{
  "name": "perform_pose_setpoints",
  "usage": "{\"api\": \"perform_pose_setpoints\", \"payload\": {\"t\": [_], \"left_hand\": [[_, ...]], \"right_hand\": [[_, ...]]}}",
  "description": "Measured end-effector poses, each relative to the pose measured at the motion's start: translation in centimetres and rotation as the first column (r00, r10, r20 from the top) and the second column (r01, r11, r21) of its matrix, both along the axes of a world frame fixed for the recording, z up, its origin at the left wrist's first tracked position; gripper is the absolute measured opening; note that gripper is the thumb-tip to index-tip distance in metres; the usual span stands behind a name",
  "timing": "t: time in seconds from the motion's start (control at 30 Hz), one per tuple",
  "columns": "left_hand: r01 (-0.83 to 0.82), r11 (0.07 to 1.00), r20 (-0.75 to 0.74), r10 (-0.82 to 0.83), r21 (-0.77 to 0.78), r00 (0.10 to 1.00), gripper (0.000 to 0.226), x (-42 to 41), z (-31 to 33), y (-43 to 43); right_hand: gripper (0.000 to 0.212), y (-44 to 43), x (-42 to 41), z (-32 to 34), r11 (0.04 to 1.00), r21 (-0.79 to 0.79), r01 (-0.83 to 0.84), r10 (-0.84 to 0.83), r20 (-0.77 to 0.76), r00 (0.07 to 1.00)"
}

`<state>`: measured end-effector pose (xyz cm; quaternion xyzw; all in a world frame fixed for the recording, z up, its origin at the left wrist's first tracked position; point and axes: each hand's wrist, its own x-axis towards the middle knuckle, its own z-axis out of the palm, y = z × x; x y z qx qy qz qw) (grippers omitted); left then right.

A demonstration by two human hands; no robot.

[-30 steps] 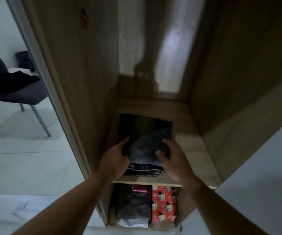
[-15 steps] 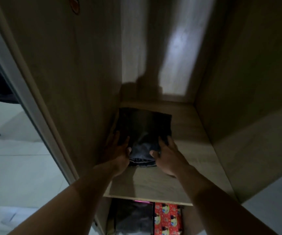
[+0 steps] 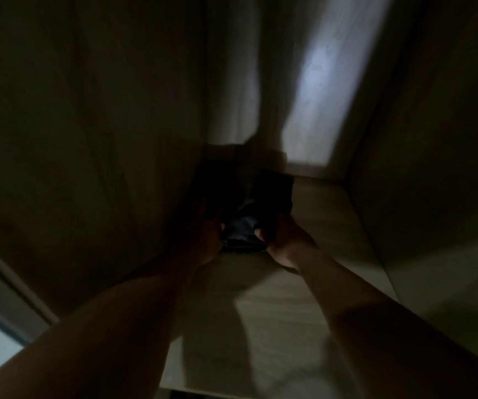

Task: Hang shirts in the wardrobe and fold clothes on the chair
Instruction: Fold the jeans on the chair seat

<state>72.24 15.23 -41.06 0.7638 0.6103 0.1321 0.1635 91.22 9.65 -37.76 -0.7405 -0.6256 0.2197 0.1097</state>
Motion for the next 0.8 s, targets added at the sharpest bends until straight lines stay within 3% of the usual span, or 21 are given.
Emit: {"api": "perform_pose_setpoints", "payload": {"t": [0.27, 0.37, 0.57, 0.8], "left_hand": [[-0.018, 0.994, -0.009, 0.018, -0.103, 1.0, 0.062, 0.9, 1.5, 2.7], [0.062, 0.983, -0.101, -0.08, -0.174, 0.992, 0.051, 0.8, 3.0, 2.5], [0.131, 0.991, -0.158, -0.128, 0.014, 0.979, 0.06, 0.6, 6.6, -1.6], [0.188, 0.982, -0.141, -0.189, -0.021, 0.972, 0.061, -1.7, 14.6, -11.4]], "right_hand": [[0.05, 2.4, 0.4, 1.5, 0.996, -0.061, -0.061, 0.065, 0.075, 0.995], [0.065, 2.6, 0.7, 2.2, 0.999, -0.043, -0.011, 0.014, 0.077, 0.997], [0.073, -0.8, 0.0, 6.0, 0.998, -0.007, 0.059, -0.057, 0.164, 0.985], [0.065, -10.6, -3.3, 14.3, 0.998, 0.009, 0.069, -0.069, 0.24, 0.968]]}}
